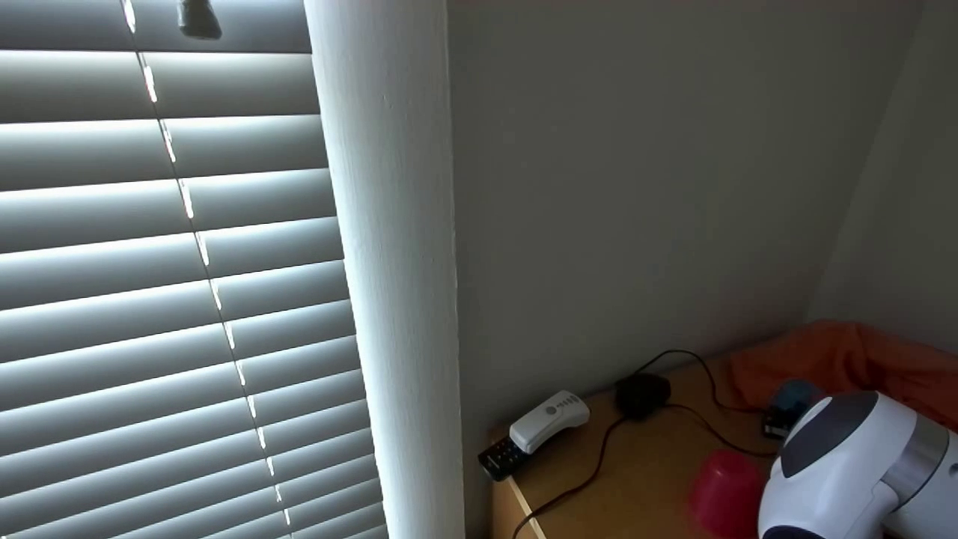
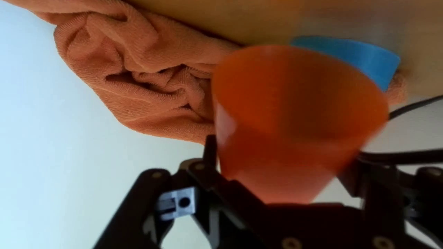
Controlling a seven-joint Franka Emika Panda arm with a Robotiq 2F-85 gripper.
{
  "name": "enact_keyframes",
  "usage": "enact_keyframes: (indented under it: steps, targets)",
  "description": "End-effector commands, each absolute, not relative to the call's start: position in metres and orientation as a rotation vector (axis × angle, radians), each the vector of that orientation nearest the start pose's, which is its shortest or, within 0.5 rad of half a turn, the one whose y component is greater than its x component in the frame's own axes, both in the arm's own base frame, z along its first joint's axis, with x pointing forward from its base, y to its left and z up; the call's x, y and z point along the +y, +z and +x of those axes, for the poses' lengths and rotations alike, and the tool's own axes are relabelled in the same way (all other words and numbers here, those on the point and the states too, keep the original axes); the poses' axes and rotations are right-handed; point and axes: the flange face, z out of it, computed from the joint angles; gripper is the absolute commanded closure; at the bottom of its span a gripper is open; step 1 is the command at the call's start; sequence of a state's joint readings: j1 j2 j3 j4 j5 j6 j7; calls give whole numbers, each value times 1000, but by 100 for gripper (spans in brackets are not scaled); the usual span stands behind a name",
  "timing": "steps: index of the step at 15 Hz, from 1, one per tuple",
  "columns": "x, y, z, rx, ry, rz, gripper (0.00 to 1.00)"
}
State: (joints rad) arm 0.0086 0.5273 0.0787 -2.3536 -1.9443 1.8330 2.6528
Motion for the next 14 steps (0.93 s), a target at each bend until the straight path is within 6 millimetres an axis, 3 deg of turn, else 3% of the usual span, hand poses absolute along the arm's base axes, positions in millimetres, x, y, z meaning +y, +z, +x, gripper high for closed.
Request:
enact_keyframes:
  steps: [1, 5, 14]
  targets:
    - [-24, 77, 451, -745, 1247, 1890, 0]
    - [-26, 83, 452, -737, 1237, 1889, 0]
    - [-44, 139, 448, -758, 1072, 1998, 0]
